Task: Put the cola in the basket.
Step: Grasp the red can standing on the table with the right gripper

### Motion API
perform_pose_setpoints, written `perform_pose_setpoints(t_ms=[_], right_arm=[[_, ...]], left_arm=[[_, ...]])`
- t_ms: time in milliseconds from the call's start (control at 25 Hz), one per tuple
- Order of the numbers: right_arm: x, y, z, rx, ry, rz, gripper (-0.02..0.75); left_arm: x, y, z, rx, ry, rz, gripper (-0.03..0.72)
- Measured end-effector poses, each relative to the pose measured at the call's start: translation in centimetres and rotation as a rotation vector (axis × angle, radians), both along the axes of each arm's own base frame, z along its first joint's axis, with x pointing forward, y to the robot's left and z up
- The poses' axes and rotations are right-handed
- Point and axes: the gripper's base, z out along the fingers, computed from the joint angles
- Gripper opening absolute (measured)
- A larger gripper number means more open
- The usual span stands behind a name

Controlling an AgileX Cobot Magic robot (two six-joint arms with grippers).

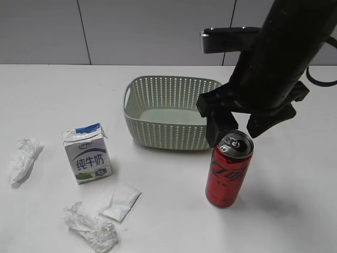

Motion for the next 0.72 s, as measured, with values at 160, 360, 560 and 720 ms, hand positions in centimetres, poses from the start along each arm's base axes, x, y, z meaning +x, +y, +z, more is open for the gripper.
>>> perform_pose_setpoints(t_ms=[160, 360, 560, 720], right_arm=[[0.7, 0.2, -1.7, -0.052, 0.026, -0.008, 0.59], [1.1, 0.4, -2.9, -0.08, 0.051, -0.008, 0.59], [1.5, 0.5, -4.2, -0.119, 0.079, -0.003, 0.59], [1.6, 0.6, -5.5, -0.156, 0.125, 0.001, 0.59]], left_arm=[[0.0, 0.0, 0.0, 0.0, 0.0, 0.0, 0.24], [0.0, 0.0, 0.0, 0.0, 0.0, 0.0, 0.24], [0.0, 0.0, 0.0, 0.0, 0.0, 0.0, 0.24], [0.0, 0.0, 0.0, 0.0, 0.0, 0.0, 0.24]])
